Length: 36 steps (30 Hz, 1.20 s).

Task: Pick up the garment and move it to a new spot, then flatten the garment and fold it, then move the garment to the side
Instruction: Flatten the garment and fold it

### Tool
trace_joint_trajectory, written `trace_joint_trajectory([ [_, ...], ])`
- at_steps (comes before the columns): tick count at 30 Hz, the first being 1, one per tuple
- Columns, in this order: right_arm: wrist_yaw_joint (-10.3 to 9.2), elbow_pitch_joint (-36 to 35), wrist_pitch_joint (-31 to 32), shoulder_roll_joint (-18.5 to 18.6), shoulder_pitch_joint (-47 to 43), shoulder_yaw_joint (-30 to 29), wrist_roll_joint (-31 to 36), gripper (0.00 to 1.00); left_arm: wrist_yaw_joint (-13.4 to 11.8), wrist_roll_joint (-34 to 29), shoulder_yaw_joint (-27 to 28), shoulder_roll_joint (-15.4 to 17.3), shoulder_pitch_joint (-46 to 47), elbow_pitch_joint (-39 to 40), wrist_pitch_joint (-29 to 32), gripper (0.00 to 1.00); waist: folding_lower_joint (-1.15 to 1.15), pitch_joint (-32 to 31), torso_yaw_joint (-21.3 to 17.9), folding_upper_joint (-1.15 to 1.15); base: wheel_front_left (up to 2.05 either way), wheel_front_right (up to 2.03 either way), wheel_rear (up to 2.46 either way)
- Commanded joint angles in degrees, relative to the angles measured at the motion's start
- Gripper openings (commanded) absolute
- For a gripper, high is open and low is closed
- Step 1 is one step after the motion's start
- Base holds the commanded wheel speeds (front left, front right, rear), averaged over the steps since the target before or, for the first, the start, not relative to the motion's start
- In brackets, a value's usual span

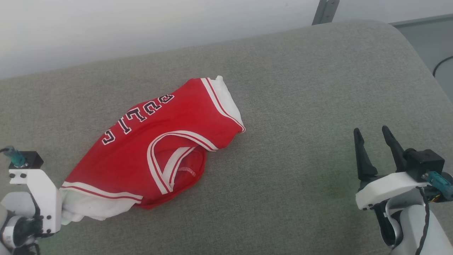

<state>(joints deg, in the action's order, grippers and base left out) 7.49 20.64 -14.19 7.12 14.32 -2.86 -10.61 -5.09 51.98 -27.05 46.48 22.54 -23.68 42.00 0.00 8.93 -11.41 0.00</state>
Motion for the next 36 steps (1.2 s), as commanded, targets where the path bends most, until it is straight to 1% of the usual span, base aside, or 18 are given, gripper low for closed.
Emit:
trace_joint_trajectory([
  [1,0.00,-0.2,0.2,0.1,0.2,0.1,-0.4,1.00,0.7,-0.1,-0.2,-0.7,0.8,-1.3,-0.8,0.00,0.00,0.1,0.1,0.00,0.00,0.00,0.00],
  [2,0.00,-0.2,0.3,0.3,0.3,0.2,-0.4,1.00,0.9,0.0,-0.2,-1.4,1.2,-2.5,-1.3,0.00,0.00,0.2,0.2,0.00,0.00,0.00,0.00],
  [3,0.00,-0.1,0.4,0.3,0.4,0.3,-0.3,1.00,1.2,-0.1,-0.5,-2.1,1.5,-3.5,-1.8,0.05,0.00,0.2,0.3,0.00,0.00,0.00,0.00],
  [5,0.00,-0.3,0.5,0.4,0.4,0.5,-0.3,1.00,2.3,-0.6,-0.7,-3.3,2.2,-5.0,-3.5,0.57,0.00,0.1,0.6,0.00,0.00,0.00,0.00],
  [6,0.00,-0.3,0.6,0.6,0.3,0.6,-0.3,1.00,2.6,-0.6,-0.5,-3.9,2.6,-5.8,-4.4,0.95,0.00,0.0,0.9,0.00,0.00,0.00,0.00],
  [7,0.00,-0.4,0.7,0.8,0.2,0.7,-0.3,1.00,3.0,-0.4,-0.5,-4.4,2.9,-6.6,-5.1,1.00,0.00,-0.2,1.1,0.00,0.00,0.00,0.00],
  [13,0.00,-0.4,1.6,2.1,-0.7,1.6,-1.4,1.00,4.7,-1.1,0.7,-6.2,4.2,-7.5,-12.2,1.00,0.00,-1.6,3.4,0.00,0.00,0.00,0.00],
  [15,0.00,-0.4,2.2,2.5,-0.9,1.8,-2.1,1.00,5.8,-2.2,0.4,-6.4,3.9,-6.1,-15.6,1.00,0.00,-2.0,4.5,0.00,0.00,0.00,0.00],
  [16,0.00,-0.5,2.4,2.7,-1.0,1.8,-2.3,1.00,6.0,-2.0,0.7,-6.8,3.6,-5.4,-17.6,1.00,0.00,-2.1,5.1,0.00,0.00,0.00,0.00],
  [18,0.00,-0.7,3.4,3.3,-0.9,2.0,-2.5,1.00,6.3,-4.0,0.9,-6.9,3.2,-3.6,-22.6,1.00,0.00,-2.4,6.5,0.00,0.00,0.00,0.00],
  [20,0.00,-0.9,4.2,3.6,-0.6,2.5,-2.5,1.00,5.9,-6.1,1.0,-7.2,2.6,-1.9,-27.5,1.00,0.00,-2.5,7.8,0.00,0.00,0.00,0.00],
  [23,0.00,-1.2,5.7,4.3,0.4,3.6,-2.9,1.00,5.3,-7.7,1.0,-8.4,1.1,0.0,-33.0,1.00,0.00,-2.4,10.0,0.00,0.00,0.00,0.00],
  [27,-0.01,-1.1,7.3,5.3,2.1,4.9,-3.6,1.00,3.5,-8.9,2.1,-9.6,-0.5,2.5,-39.6,1.00,0.00,-1.9,12.9,0.00,0.00,0.00,0.00],
  [31,-0.01,-0.2,9.0,6.4,5.0,6.5,-4.1,1.00,1.9,-9.4,2.7,-11.4,-2.7,4.4,-44.9,1.00,0.00,-0.9,15.8,0.00,0.00,0.00,0.00],
  [32,-0.01,-0.2,9.0,6.4,5.0,6.5,-4.1,1.00,1.9,-9.4,2.7,-11.4,-2.7,4.4,-44.9,1.00,0.00,-0.9,15.8,0.00,0.00,0.00,0.00],
  [33,-0.01,0.2,9.5,6.8,5.8,6.8,-4.4,1.00,1.7,-9.7,2.8,-11.7,-3.2,4.9,-46.2,1.00,0.00,-0.5,16.6,0.00,0.00,0.00,0.00],
  [35,-0.01,1.2,10.5,7.5,7.4,7.5,-4.6,1.00,1.0,-10.0,3.1,-12.7,-3.9,5.8,-48.9,1.00,0.00,0.2,18.1,0.00,0.00,0.00,0.00],
  [36,-0.01,2.1,11.8,8.4,9.2,8.3,-4.7,1.00,0.6,-10.1,3.4,-13.7,-4.6,6.6,-51.2,1.00,0.00,1.1,19.7,0.00,0.00,0.00,0.00],
])
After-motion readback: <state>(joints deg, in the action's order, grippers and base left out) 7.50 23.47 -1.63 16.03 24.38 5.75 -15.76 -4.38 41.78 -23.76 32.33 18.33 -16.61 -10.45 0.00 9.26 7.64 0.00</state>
